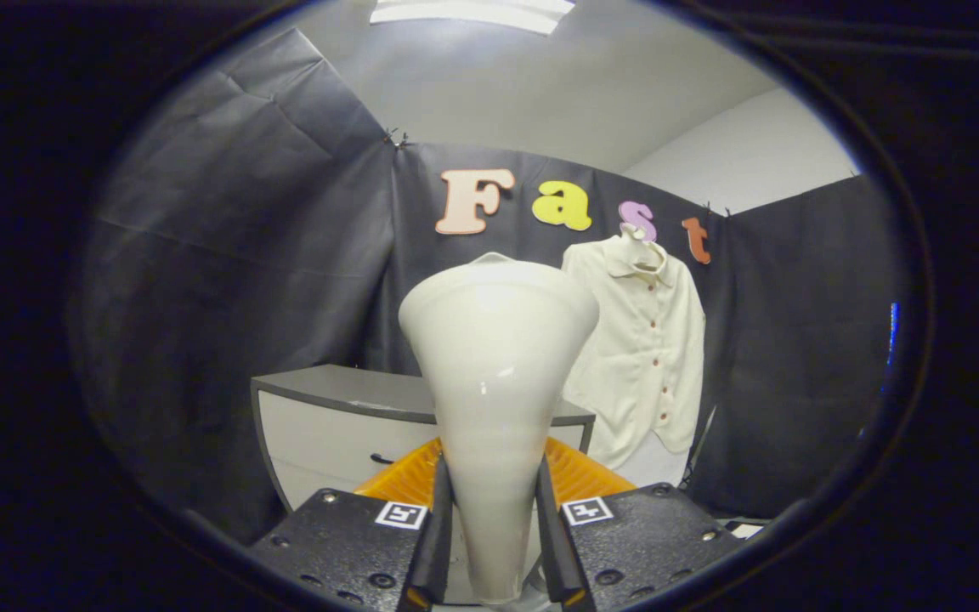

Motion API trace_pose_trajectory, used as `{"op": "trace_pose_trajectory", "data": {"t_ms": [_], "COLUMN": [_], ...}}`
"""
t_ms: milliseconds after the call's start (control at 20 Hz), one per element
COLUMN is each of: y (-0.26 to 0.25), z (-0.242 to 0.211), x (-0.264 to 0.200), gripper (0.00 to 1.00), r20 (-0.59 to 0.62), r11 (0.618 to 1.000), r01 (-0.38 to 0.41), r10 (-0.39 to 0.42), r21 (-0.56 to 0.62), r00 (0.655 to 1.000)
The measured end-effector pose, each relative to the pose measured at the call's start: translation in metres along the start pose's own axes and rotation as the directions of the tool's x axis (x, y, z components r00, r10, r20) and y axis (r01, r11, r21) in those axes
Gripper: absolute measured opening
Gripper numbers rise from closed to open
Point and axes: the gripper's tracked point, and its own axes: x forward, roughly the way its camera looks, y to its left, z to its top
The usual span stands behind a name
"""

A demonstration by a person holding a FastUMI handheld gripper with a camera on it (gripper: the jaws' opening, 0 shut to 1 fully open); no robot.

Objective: Iron the clothes twice with a garment steamer, once on the left side and once on the right side.

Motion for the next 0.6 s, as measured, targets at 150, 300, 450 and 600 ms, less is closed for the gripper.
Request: {"op": "trace_pose_trajectory", "data": {"t_ms": [150,300,450,600], "y": [-0.009,-0.014,-0.022,-0.029], "z": [-0.009,-0.018,-0.018,-0.020], "x": [0.003,0.007,0.008,0.007], "gripper": [0.43,0.43,0.43,0.43], "r20": [0.002,-0.013,0.003,0.009], "r11": [1.000,1.000,1.000,0.998], "r01": [0.009,0.008,0.029,0.058], "r10": [-0.009,-0.008,-0.029,-0.059], "r21": [-0.015,-0.008,0.008,0.018], "r00": [1.000,1.000,1.000,0.998]}}
